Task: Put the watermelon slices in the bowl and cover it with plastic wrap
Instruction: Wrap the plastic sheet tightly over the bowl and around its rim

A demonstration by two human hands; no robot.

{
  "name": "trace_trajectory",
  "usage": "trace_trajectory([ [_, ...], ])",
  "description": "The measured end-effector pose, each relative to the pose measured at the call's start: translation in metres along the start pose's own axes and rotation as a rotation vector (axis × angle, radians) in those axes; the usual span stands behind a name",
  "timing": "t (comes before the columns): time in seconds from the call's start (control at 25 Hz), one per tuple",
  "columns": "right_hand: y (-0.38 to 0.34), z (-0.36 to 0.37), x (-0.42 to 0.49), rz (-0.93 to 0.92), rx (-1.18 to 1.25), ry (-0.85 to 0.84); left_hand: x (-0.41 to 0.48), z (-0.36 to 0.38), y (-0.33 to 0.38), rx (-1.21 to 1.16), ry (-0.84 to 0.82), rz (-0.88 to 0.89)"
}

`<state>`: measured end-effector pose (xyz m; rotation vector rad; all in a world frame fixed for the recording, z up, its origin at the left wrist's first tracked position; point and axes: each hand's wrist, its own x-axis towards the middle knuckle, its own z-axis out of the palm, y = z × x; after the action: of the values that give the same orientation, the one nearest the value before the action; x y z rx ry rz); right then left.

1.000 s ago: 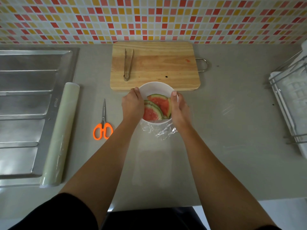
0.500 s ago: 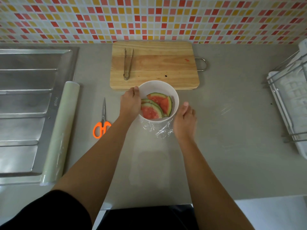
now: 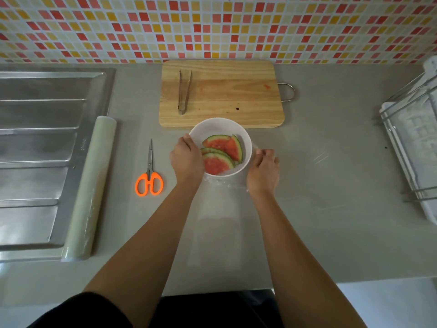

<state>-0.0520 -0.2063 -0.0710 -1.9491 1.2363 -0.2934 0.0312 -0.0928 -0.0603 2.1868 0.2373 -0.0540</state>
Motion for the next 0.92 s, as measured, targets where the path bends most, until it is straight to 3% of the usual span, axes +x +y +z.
trace_trajectory([
  [0.24, 0.002, 0.008, 0.005, -0.103, -0.051, -0.010, -0.019, 0.001, -0.002, -0.052, 0.091, -0.089],
  [0.36, 0.004, 0.007, 0.012, -0.085, 0.053, -0.051, -0.017, -0.003, -0.008, -0.087, 0.058, -0.080],
  [0.48, 0.019, 0.003, 0.021, -0.228, -0.156, -0.017, -0.015, -0.006, -0.009, -0.090, 0.041, -0.068],
  [0.76, 0.026, 0.001, 0.033, -0.102, -0.209, -0.044, -0.014, -0.006, -0.009, -0.087, 0.022, -0.040],
  [0.92, 0.030, -0.010, 0.036, -0.061, -0.217, 0.104, -0.013, -0.005, -0.008, -0.093, 0.022, -0.028],
])
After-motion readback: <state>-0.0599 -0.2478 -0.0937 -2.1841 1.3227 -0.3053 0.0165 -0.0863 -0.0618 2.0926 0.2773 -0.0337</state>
